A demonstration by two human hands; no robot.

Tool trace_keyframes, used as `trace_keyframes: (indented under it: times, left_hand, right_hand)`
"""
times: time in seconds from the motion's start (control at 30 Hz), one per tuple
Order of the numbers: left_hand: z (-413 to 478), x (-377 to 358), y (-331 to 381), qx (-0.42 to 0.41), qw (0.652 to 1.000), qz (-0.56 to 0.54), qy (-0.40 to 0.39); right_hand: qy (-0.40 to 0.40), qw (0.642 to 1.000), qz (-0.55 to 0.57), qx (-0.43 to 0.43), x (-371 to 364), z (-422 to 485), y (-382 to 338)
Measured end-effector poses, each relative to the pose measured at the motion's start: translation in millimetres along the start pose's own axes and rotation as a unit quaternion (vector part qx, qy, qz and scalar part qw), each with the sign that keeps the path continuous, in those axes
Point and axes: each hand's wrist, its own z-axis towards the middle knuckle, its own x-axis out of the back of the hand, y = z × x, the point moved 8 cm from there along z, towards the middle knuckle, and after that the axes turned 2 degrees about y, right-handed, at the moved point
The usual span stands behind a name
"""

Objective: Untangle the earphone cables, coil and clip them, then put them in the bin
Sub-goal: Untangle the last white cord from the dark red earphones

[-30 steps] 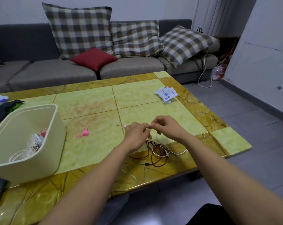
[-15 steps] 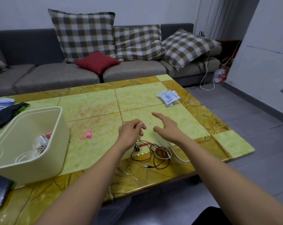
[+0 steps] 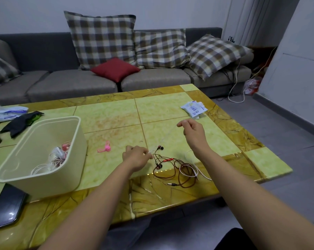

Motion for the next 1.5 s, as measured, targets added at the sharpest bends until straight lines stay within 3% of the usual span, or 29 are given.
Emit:
trace_keyframes:
  times: [0.1, 0.17, 0.27, 0.37, 0.47, 0.57, 0.7, 0.9, 1.03, 1.2, 1.37, 1.5]
  left_hand:
    - [0.2, 12.3, -14.4, 0.047, 0.996, 0.068, 0.040]
    - [1.0, 23.2, -15.7, 0.037, 0.996, 0.040, 0.075]
    - [-4.6, 33.2, 4.4, -0.065, 0.984, -0.131, 0.101]
    - [-12.0, 27.4, 26.6, -0.115, 0.945, -0.306, 0.004]
    - [-13.5, 21.9, 29.5, -0.123, 0.955, -0.271, -0.021]
    - [-6.8, 14.0, 5.4, -0.077, 0.976, -0.205, -0.011]
    - [-6.3, 20.8, -15.5, -0.014, 0.982, -0.188, 0.027]
    - [-7.4, 26.4, -23.1, -0.004, 0.972, -0.234, 0.007]
    - [-11.6, 30.0, -33.1, 0.017, 0.964, -0.263, 0.022]
    - [-14.4, 32.8, -9.1, -0.060, 0.952, -0.298, 0.042]
    - [-11.1, 30.8, 12.9, -0.100, 0.943, -0.312, 0.064]
    - [-11.4, 43.2, 4.7, -0.080, 0.941, -0.293, 0.147]
  right_hand:
    - [-0.034, 0.999, -0.009, 0.009, -15.9, -4.2, -5.4]
    - [-0.072, 0.997, -0.008, 0.009, -27.3, -7.3, -10.4]
    - [-0.177, 0.983, -0.035, 0.013, -49.5, -18.6, -22.1]
    - [-0.229, 0.972, -0.031, 0.038, -62.8, -27.4, -35.8]
    - [-0.171, 0.984, 0.028, 0.045, -57.5, -20.7, -42.8]
    - [-0.089, 0.992, 0.078, 0.038, -42.1, -10.6, -41.8]
    - [-0.074, 0.995, 0.059, 0.013, -37.9, -7.6, -30.2]
    - [-0.059, 0.997, -0.005, -0.044, -35.1, -5.6, -7.4]
    - [-0.130, 0.990, -0.022, -0.046, -46.1, -9.9, -12.1]
    - [-0.241, 0.970, -0.030, -0.023, -71.4, -24.6, -22.8]
    - [-0.259, 0.966, -0.019, -0.012, -75.5, -26.9, -29.8]
    - [-0.251, 0.968, -0.008, 0.002, -71.8, -25.8, -30.6]
